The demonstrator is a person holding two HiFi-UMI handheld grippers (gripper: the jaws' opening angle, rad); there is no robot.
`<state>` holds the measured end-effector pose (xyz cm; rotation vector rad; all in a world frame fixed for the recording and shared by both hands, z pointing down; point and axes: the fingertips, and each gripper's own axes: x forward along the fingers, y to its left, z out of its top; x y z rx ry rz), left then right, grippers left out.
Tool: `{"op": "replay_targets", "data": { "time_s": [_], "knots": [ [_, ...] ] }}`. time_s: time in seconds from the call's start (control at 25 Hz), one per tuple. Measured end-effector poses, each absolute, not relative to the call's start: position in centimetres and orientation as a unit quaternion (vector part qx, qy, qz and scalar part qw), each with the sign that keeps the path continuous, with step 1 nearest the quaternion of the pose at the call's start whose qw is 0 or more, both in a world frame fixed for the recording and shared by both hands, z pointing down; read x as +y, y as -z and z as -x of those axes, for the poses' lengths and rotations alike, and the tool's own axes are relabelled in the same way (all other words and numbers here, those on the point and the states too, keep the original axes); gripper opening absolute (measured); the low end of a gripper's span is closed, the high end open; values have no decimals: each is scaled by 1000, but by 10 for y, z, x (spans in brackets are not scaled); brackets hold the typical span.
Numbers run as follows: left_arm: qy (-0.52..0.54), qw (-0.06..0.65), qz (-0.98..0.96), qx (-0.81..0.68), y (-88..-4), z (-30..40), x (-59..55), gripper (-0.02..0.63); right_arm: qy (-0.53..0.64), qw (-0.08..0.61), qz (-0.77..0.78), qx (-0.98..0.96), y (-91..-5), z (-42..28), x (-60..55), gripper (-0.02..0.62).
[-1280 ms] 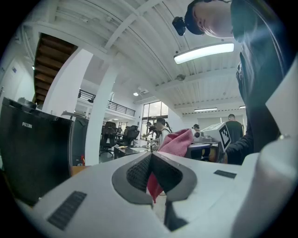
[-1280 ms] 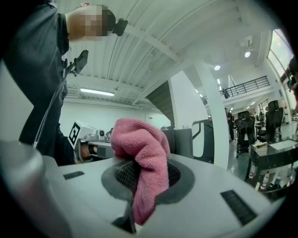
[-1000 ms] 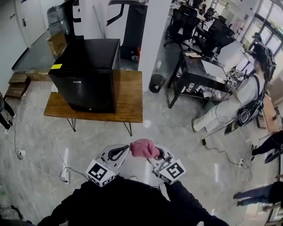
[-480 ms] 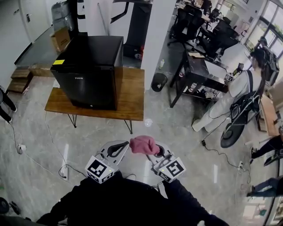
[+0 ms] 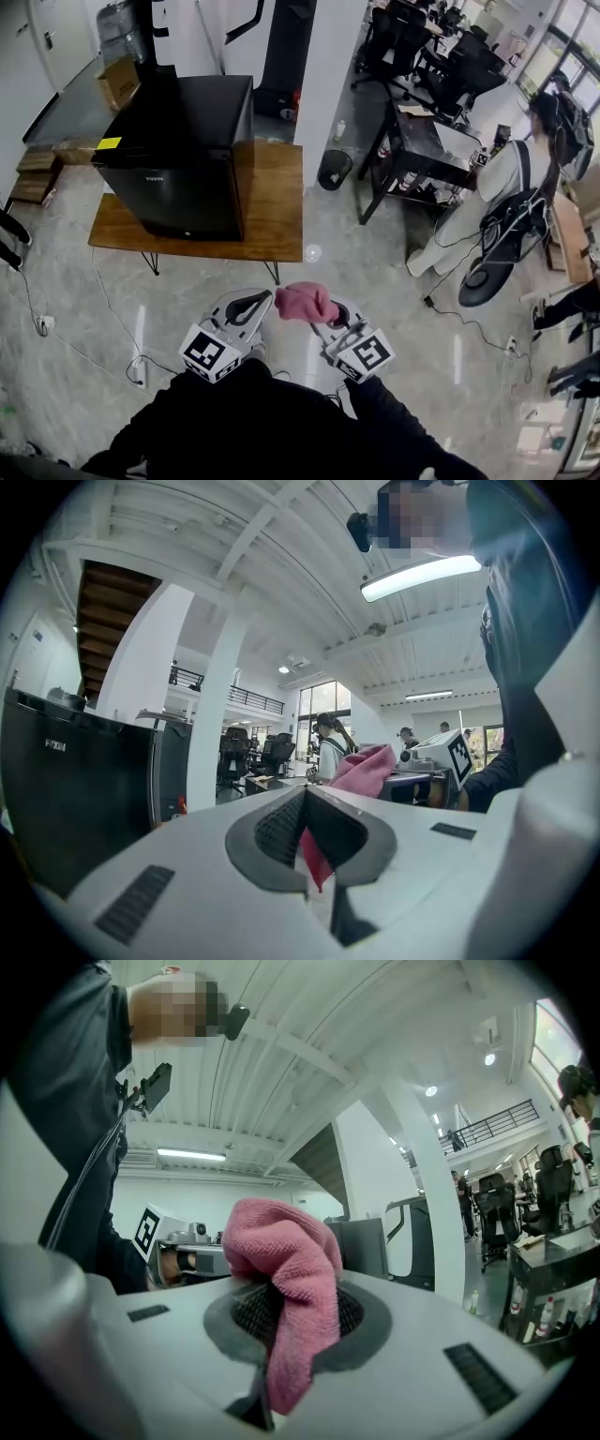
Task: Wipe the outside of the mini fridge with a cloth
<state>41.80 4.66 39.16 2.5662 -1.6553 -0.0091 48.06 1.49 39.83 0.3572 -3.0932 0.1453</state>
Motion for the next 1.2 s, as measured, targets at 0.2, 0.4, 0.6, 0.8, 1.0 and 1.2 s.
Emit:
{"op": "replay_targets", "data": {
  "time_s": [0.2,0.4,0.6,0.8,1.0,1.2],
  "knots": [
    [9,42,-840,-540,-390,-384,-1,6,-44,22,-126,-991,-396,-447,-34,58],
    [14,43,-845,-534,-390,-346,-51,6,-43,28,-132,-990,-394,-403,-84,58],
    [15,43,-853,-520,-395,-313,-96,6,-41,32,-142,-989,-398,-360,-130,58],
    [15,54,-866,-497,-399,-300,-129,6,-41,31,-163,-985,-398,-337,-170,58],
    [16,60,-869,-491,-398,-296,-157,6,-38,31,-172,-984,-395,-323,-208,58],
    [22,58,-860,-507,-402,-289,-192,6,-35,24,-161,-986,-403,-305,-256,58]
  ]
}}
